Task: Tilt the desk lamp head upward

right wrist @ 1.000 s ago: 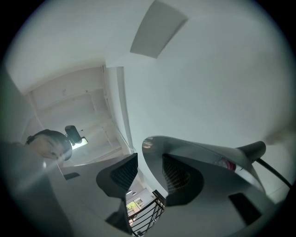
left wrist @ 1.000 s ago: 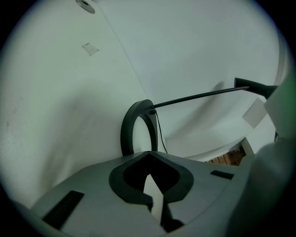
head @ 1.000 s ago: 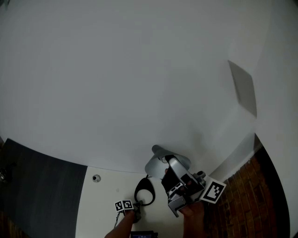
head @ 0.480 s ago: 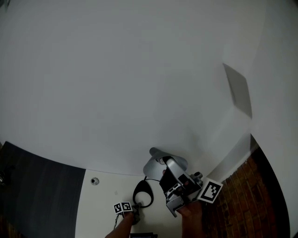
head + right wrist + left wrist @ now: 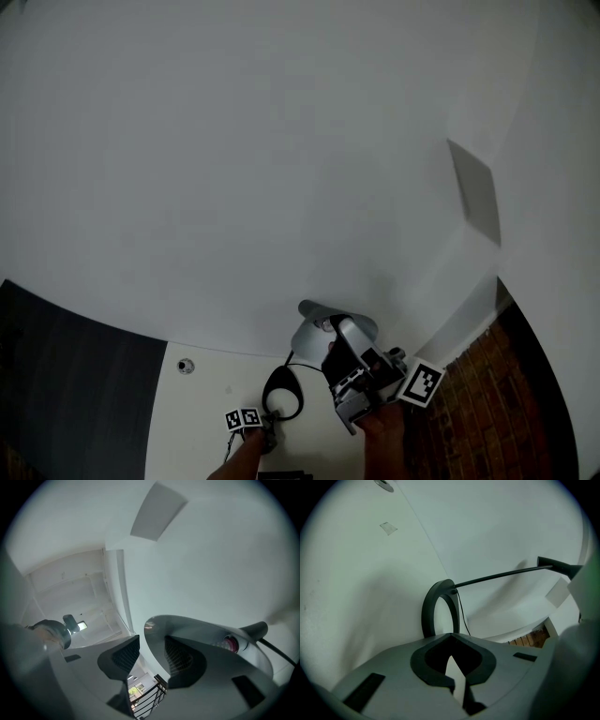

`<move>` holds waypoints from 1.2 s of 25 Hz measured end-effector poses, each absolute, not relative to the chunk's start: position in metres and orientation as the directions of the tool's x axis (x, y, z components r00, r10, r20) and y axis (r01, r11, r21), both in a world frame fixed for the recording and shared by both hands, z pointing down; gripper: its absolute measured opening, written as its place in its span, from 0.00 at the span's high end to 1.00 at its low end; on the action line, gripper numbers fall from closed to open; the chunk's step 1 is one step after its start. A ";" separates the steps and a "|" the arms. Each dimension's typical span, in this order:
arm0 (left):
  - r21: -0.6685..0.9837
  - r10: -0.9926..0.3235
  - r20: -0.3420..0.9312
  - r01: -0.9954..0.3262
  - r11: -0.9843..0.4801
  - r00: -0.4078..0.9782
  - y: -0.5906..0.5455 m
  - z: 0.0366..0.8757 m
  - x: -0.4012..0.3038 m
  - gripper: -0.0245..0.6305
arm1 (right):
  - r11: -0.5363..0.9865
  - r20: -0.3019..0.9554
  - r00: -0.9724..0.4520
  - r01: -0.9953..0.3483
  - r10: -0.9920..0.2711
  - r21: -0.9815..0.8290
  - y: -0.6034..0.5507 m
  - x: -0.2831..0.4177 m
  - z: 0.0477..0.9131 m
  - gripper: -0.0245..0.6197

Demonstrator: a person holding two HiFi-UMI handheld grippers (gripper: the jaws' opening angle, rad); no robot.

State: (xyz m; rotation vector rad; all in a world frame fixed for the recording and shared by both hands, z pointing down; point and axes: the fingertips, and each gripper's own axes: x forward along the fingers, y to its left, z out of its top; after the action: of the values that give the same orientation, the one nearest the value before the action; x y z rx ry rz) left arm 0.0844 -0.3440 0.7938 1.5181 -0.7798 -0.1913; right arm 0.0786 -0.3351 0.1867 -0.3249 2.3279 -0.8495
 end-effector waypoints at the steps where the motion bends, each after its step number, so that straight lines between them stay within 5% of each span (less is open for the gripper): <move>1: 0.931 -0.567 0.341 -0.353 0.094 0.750 -0.343 0.793 0.084 0.94 | 0.764 -0.482 -0.767 -0.016 -0.423 -0.645 -0.334 0.078 0.187 0.69; 15: 0.947 -0.606 0.302 -0.303 0.105 0.735 -0.338 0.787 0.068 0.94 | 0.803 -0.411 -0.791 -0.163 -0.454 -0.574 -0.300 0.076 0.205 0.69; 30: 0.970 -0.578 0.222 -0.238 0.048 0.786 -0.326 0.769 0.078 0.94 | 0.670 -0.213 -0.740 -0.396 -0.638 -0.628 -0.276 0.107 0.298 0.69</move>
State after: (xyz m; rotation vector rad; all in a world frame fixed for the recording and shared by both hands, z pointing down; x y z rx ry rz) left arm 0.0784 -0.3257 0.7693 1.5344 -0.6816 -0.2917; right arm 0.1069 -0.2755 0.2976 -0.8073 2.4672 -0.7878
